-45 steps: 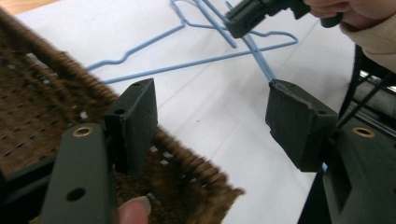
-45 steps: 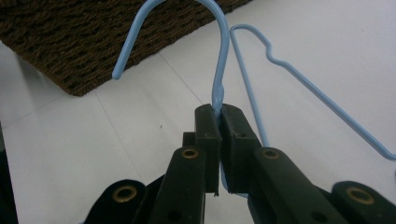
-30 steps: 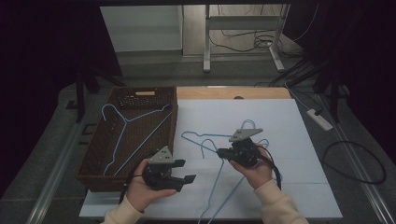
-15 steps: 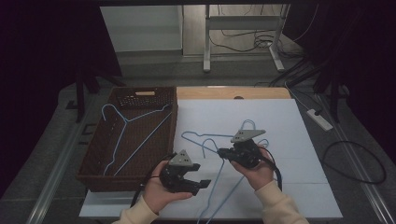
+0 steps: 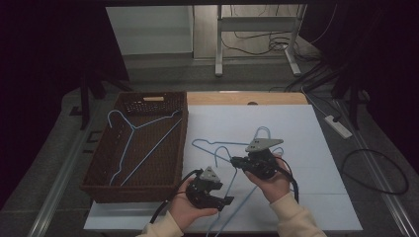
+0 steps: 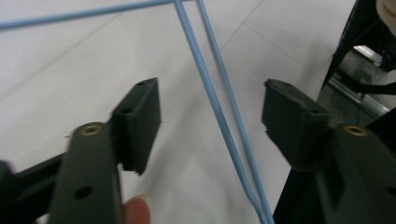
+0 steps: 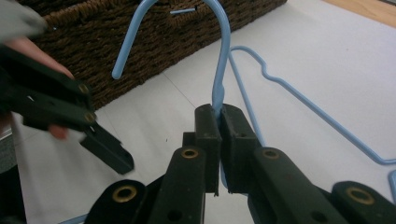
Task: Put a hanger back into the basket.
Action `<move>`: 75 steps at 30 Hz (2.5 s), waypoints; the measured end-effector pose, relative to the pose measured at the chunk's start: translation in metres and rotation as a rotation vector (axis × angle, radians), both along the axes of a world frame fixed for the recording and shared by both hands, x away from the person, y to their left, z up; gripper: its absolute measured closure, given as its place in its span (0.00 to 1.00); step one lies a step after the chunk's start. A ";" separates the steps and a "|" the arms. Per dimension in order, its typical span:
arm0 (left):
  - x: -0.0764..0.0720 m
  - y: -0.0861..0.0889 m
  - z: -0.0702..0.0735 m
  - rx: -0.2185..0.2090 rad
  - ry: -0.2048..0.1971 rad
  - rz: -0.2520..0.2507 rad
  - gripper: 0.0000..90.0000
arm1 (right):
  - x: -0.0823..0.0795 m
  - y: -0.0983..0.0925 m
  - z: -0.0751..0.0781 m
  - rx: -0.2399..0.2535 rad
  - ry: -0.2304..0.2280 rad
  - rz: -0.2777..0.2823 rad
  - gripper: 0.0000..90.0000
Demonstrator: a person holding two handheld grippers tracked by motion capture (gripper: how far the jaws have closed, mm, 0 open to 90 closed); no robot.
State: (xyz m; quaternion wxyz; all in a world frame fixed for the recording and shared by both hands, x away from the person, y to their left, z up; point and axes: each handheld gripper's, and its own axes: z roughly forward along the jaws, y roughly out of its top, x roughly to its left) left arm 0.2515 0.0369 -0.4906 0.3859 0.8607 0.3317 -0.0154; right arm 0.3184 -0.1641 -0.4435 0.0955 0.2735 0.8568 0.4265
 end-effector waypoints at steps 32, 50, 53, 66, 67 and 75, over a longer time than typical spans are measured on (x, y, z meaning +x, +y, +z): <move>-0.003 0.017 0.015 -0.203 0.005 0.044 0.96 | -0.043 -0.081 0.002 0.161 -0.126 -0.102 0.48; -0.005 0.056 0.056 -0.294 -0.070 0.082 0.96 | -0.041 -0.107 -0.012 0.164 -0.121 -0.136 0.39; -0.005 0.064 0.063 -0.309 -0.088 0.090 0.96 | -0.041 -0.108 -0.014 0.154 -0.121 -0.137 0.39; -0.001 0.104 0.088 -0.355 -0.153 0.147 0.96 | -0.038 -0.107 -0.021 0.121 -0.099 -0.141 0.39; -0.001 0.108 0.090 -0.359 -0.161 0.154 0.96 | -0.037 -0.107 -0.022 0.123 -0.098 -0.142 0.39; 0.007 0.146 0.109 -0.346 -0.226 0.230 0.96 | -0.037 -0.106 -0.023 0.099 -0.096 -0.140 0.39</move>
